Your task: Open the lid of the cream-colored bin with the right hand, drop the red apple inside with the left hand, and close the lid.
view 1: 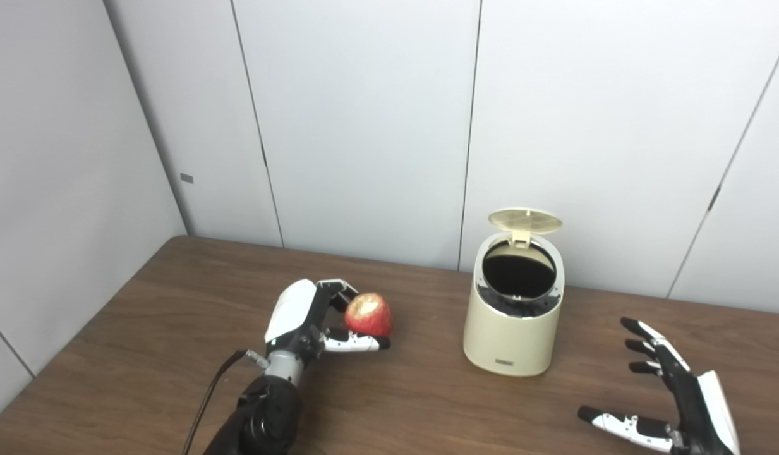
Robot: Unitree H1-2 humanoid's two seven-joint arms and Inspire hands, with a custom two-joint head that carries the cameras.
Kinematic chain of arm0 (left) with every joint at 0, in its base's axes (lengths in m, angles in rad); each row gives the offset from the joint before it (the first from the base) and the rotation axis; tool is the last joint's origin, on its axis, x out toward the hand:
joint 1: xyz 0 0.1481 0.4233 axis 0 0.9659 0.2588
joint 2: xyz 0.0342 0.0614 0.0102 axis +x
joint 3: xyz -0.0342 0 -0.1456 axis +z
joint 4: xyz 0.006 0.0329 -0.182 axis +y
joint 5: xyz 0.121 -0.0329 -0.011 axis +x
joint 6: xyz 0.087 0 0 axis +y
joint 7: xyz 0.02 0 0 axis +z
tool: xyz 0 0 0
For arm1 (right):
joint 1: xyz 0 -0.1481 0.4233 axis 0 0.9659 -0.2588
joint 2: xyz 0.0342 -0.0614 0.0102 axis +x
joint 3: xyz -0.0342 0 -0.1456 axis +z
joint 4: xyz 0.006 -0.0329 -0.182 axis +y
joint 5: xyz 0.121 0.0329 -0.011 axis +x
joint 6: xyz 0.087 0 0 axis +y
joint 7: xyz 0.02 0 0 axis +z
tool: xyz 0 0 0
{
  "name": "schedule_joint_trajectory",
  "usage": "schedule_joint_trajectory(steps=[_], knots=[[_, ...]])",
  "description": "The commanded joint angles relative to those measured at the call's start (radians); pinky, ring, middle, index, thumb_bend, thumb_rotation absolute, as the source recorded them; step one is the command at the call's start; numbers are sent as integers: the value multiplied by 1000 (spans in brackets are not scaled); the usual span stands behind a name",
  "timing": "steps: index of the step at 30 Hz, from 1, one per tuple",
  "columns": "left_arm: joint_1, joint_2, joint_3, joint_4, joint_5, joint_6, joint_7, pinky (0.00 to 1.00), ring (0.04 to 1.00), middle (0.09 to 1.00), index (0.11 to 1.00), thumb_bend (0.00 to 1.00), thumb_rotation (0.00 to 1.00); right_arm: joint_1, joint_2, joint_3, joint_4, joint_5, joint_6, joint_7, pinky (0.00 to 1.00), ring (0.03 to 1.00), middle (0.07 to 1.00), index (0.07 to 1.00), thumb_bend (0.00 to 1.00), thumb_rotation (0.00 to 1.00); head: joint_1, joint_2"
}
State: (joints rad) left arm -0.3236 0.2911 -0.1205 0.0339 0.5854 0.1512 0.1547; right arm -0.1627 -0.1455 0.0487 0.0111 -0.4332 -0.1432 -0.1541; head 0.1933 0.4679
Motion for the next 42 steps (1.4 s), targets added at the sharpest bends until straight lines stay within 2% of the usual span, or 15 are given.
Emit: schedule_joint_trajectory(steps=[1, 3, 11, 14, 20, 28, 31, 36, 42], knots=[[-51, 2, -4, -61, 32, -1, 5, 709, 610, 488, 487, 523, 0, -37, 0, 2, -12, -10, -48, -22, 723, 819, 875, 826, 777, 98, -39, -4], [-66, -15, -14, -109, 53, 0, -2, 636, 563, 470, 503, 522, 0, -39, 1, 5, -3, -23, -52, -31, 708, 815, 877, 825, 776, 109, -56, -3], [-107, -55, -42, -186, 126, 12, -26, 787, 551, 473, 500, 524, 0, -40, 19, 14, 24, -31, -60, -49, 741, 835, 880, 822, 765, 115, -107, -16], [-117, -68, -44, -191, 132, 10, -35, 782, 560, 473, 500, 524, 0, -43, 25, 20, 34, -34, -64, -58, 745, 837, 879, 822, 764, 120, -124, -21], [-132, -87, -50, -178, 133, -6, -40, 741, 582, 492, 482, 524, 0, -45, 31, 29, 43, -62, -56, -76, 711, 824, 878, 821, 755, 141, -159, -27], [-173, -125, -76, -164, 142, -12, -39, 705, 546, 474, 495, 525, 0, -45, 33, 34, 50, -71, -56, -87, 723, 843, 878, 820, 741, 187, -171, -30], [-188, -141, -82, -149, 134, -19, -35, 797, 567, 472, 497, 525, 0, -45, 36, 37, 52, -71, -57, -91, 725, 838, 875, 818, 741, 180, -177, -27], [-213, -155, -97, -108, 139, -51, -22, 790, 568, 488, 479, 525, 0, -46, 37, 43, 52, -80, -59, -101, 716, 829, 872, 817, 742, 187, -181, -26], [-234, -172, -109, -75, 138, -70, -17, 797, 569, 473, 497, 524, 0, -51, 38, 46, 56, -81, -61, -108, 707, 828, 876, 820, 744, 183, -191, -27]])
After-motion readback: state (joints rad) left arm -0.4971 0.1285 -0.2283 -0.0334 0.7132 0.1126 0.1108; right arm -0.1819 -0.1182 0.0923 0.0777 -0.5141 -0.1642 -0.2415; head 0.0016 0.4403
